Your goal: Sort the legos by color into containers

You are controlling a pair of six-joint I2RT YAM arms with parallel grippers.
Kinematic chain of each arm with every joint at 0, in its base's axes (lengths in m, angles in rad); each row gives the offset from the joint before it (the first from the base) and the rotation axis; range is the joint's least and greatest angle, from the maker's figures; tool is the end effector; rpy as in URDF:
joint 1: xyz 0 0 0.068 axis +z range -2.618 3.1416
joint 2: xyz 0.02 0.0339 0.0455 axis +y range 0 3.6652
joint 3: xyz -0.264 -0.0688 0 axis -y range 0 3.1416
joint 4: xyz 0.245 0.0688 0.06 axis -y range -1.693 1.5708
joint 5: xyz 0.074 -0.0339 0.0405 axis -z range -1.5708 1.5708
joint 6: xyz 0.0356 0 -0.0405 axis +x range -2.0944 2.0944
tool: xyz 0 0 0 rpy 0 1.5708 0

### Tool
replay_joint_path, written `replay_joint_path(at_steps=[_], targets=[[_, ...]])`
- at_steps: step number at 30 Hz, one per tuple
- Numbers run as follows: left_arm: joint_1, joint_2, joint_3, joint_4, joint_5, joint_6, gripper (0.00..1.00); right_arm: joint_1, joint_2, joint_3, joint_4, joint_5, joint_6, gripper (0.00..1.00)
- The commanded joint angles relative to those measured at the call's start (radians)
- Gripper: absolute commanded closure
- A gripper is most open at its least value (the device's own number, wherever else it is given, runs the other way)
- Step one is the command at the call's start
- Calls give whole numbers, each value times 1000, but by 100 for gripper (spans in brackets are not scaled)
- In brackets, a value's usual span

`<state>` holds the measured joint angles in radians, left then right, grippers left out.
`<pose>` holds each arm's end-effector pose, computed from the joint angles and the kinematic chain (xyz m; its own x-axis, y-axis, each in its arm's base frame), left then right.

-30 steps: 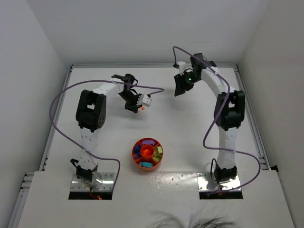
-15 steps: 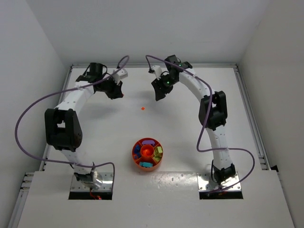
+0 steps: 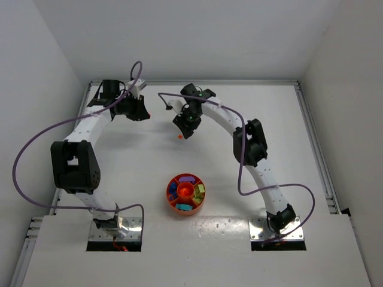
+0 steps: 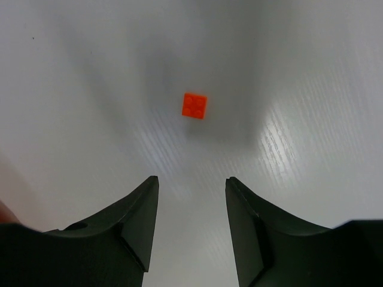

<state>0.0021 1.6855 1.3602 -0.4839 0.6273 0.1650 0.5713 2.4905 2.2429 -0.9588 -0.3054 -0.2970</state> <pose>0.3725 -0.0201 0.2799 -0.6477 0.1316 -0.7505 0.5167 0.7997 -0.3057 0.4322 0.2906 0.1708 -0.5743 -0.7009 -0.4230 -0.8093 0.5639 0.1643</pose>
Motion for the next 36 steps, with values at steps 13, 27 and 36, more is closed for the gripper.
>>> replay_joint_path(at_steps=[13, 27, 36], targets=[[27, -95, -49, 87, -32, -111, 100, 51, 57, 89, 65, 152, 38, 52], [55, -76, -39, 87, -23, -102, 100, 91, 105, 130, 92, 107, 101, 54], [73, -95, -49, 87, -14, -102, 100, 101, 157, 150, 120, 138, 101, 62]])
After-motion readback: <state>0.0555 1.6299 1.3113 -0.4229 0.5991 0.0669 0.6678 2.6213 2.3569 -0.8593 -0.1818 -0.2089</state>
